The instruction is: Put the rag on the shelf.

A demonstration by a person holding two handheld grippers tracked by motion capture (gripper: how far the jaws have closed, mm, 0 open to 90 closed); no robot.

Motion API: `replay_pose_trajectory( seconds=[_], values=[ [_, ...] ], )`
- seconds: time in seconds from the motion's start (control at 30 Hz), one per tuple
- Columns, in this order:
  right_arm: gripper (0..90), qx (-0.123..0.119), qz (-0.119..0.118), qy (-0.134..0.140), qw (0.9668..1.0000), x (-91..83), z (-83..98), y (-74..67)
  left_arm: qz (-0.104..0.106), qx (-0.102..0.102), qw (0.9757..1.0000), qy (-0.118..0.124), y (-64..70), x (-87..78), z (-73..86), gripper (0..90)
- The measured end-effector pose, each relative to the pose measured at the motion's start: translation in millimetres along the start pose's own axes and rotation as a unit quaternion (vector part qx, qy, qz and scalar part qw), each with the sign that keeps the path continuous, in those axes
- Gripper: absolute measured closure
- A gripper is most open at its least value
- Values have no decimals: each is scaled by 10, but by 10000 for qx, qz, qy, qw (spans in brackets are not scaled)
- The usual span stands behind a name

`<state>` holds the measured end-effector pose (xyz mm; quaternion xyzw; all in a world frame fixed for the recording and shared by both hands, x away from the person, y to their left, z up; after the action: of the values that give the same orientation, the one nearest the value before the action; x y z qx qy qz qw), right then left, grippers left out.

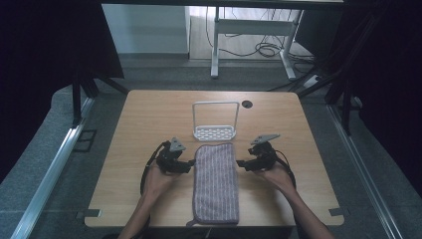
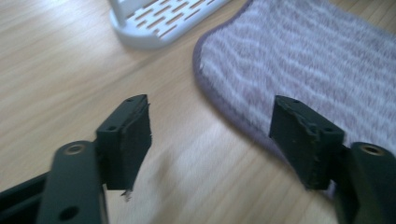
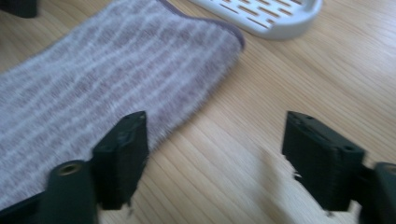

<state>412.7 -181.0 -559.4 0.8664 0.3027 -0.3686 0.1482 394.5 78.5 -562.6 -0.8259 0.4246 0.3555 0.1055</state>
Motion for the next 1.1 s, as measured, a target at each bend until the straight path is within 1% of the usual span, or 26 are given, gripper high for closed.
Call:
replay_pose_trajectory(
  seconds=[0.1,0.13,0.2,0.27,0.3,0.33,0.37,0.4,0.43,0.47,0.53,0.6,0.63,0.67,0.7,0.77,0.8,0.87,0.9,0.93,0.97,1.0,1.03,1.07,1.1],
  values=[
    [294,9,-7,5,10000,30,-54,-18,133,-26,9999,21,-38,52,-84,315],
    [321,8,-52,23,10000,65,-107,-40,176,-51,9998,50,-66,88,-137,336],
    [344,28,-31,7,10000,102,-150,-50,244,-82,9996,75,-92,132,-187,356],
    [363,73,-18,-3,10000,154,-198,-56,295,-108,9995,70,-113,183,-220,393],
    [363,73,-18,-3,10000,154,-198,-56,295,-108,9995,70,-113,183,-220,406],
    [414,103,6,30,9999,213,-246,-54,309,-125,9994,41,-144,248,-247,421],
    [426,102,13,50,9999,230,-259,-54,309,-125,9994,41,-144,248,-247,429],
    [437,73,50,68,9999,261,-275,-49,369,-173,9992,58,-159,308,-267,432],
    [437,73,50,68,9999,261,-275,-49,369,-173,9992,58,-159,308,-267,433],
    [457,114,79,74,9999,309,-295,-40,412,-206,9989,68,-173,370,-276,437],
    [467,147,100,76,9998,349,-306,-32,471,-255,9985,78,-183,420,-273,437],
    [474,163,102,63,9998,366,-308,-31,480,-262,9985,46,-187,451,-264,437],
    [475,158,103,24,9998,392,-304,-29,475,-251,9986,18,-189,469,-256,437],
    [482,146,118,-21,9998,430,-294,-32,451,-203,9987,-76,-190,509,-233,437],
    [484,129,125,-37,9998,452,-287,-32,451,-203,9987,-76,-190,509,-233,436],
    [491,141,125,-54,9998,470,-280,-38,400,-100,9990,-175,-187,540,-207,436],
    [521,69,147,-110,9998,500,-260,-49,416,-84,9989,-185,-185,563,-190,435],
    [561,1,167,-168,9997,528,-236,-69,430,-93,9989,-161,-188,564,-187,437],
    [561,1,167,-168,9997,528,-236,-69,430,-93,9989,-161,-188,564,-187,441],
    [646,-67,149,-144,9998,527,-236,-95,463,-79,9987,-187,-175,560,-187,466],
    [646,-67,149,-144,9998,527,-236,-95,463,-79,9987,-187,-175,560,-187,504],
    [745,-154,72,-161,9997,523,-236,-132,542,-89,9983,-196,-137,561,-194,564],
    [745,-154,72,-161,9997,523,-236,-132,542,-89,9983,-196,-137,561,-194,602],
    [786,-167,36,-162,9997,522,-235,-149,579,-107,9980,-211,-123,558,-193,602],
    [815,-182,30,-172,9997,517,-234,-169,657,-220,9975,-160,-109,562,-196,677]
  ],
)
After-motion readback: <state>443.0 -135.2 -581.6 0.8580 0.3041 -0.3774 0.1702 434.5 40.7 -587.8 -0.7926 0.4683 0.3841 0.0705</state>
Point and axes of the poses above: each handheld gripper's, and its own axes: x roughly forward along the jaws, z roughly out of its underside, y roughly to its right, the point moved 7 cm from there along x, roughly forward along the jaws, and after that the axes turned 11 degrees about z, right-handed, at the moved point
